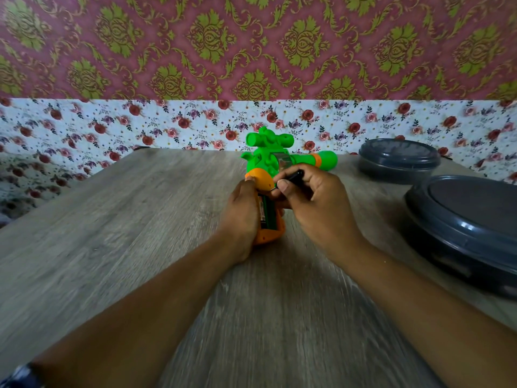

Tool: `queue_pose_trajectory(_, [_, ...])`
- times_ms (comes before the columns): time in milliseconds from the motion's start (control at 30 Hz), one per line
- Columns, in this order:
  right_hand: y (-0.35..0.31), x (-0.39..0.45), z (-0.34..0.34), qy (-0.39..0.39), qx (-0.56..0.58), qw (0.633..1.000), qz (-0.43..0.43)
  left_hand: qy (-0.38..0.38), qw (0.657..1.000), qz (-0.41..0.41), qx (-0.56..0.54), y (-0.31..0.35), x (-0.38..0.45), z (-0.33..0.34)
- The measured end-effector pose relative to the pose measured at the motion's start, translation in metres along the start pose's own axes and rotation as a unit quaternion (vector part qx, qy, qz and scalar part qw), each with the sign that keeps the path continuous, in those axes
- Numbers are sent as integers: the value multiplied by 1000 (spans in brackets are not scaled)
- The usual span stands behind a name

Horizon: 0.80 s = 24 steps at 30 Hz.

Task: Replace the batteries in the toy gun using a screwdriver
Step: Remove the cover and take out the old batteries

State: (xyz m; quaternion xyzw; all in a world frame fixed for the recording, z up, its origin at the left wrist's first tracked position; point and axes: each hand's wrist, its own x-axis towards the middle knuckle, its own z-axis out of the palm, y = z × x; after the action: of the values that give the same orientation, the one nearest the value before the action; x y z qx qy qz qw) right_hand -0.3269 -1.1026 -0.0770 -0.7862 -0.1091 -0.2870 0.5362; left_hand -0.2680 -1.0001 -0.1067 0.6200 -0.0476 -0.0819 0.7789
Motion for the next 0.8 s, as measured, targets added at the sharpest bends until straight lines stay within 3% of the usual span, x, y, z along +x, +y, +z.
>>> queue_pose_trajectory(400, [7,-1,5,27,-43,998,-23,-1,998,61,33,3,-11,6])
queue_pose_trajectory(667, [6,8,3,34,76,991,107,1,996,87,38,7,-19,9])
queue_pose_trajectory(800, [4,9,0,20,102,987,122,-2,995,98,32,9,-22,10])
